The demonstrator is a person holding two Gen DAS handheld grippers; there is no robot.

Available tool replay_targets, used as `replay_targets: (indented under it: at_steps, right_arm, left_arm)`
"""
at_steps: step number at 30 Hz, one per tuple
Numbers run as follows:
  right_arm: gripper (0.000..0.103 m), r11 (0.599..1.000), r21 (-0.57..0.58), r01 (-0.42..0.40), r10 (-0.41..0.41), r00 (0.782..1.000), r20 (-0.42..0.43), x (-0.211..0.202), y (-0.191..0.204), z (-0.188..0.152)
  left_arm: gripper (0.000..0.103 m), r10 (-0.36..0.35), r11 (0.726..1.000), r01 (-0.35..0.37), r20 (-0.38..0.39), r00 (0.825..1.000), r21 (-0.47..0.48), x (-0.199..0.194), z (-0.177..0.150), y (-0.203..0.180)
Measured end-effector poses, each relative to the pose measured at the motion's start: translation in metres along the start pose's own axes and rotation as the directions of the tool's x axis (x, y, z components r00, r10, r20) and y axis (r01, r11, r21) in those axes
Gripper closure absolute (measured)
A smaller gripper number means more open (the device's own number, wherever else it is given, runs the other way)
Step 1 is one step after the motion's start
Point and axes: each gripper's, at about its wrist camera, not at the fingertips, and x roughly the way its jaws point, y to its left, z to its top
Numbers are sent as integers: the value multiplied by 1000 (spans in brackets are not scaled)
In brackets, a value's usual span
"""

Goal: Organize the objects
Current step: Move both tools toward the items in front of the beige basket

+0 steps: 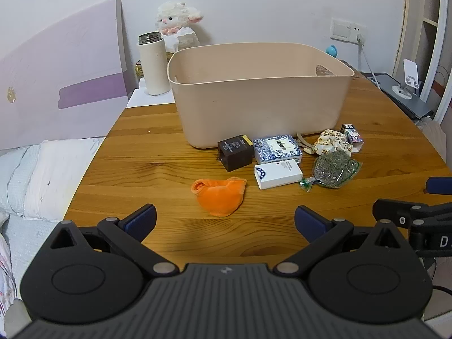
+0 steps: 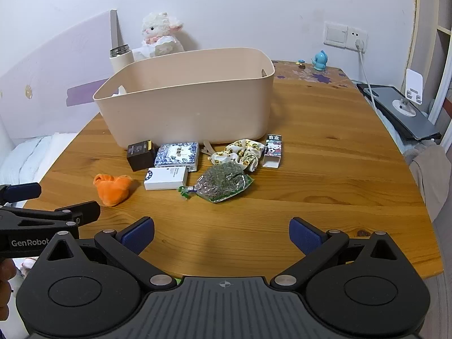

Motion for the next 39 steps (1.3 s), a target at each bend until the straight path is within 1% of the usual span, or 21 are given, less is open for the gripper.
replay_targets:
  at_steps: [39]
  right_arm:
    - [0, 1000, 6, -7, 8, 1000, -25, 12, -4, 4]
  left_arm:
    - [0, -16, 1000, 15, -34, 999, -26, 13, 2, 0]
